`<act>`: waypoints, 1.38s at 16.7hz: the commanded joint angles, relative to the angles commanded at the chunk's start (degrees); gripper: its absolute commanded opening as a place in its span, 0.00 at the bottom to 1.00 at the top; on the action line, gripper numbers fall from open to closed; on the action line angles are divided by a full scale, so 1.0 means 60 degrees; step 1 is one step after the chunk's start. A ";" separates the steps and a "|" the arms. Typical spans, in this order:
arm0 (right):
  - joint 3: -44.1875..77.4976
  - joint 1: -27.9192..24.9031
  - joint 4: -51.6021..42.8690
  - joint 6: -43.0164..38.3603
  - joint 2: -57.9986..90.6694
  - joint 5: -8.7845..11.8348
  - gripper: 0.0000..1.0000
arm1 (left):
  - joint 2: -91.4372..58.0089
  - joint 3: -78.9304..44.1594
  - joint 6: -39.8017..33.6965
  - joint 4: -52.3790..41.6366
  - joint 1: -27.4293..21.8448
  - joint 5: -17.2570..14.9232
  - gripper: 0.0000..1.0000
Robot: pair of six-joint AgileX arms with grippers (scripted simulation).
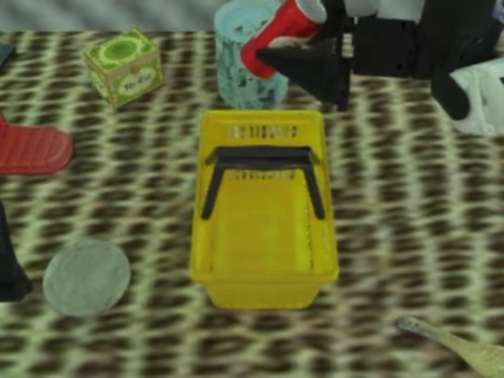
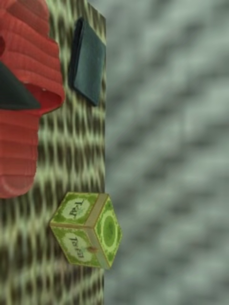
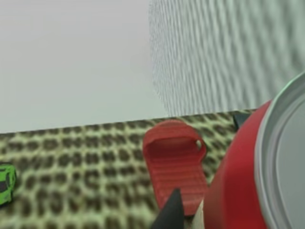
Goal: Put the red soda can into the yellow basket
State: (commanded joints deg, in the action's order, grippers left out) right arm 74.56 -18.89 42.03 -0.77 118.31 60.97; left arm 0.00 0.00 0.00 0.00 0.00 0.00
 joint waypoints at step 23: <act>-0.1081 -0.0099 0.3719 -0.0146 0.2134 0.0408 0.00 | 0.0000 0.0000 0.0000 0.0000 0.0000 0.0000 1.00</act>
State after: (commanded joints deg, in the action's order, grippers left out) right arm 68.07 -19.48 64.35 -1.64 131.11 63.42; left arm 0.00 0.00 0.00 0.00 0.00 0.00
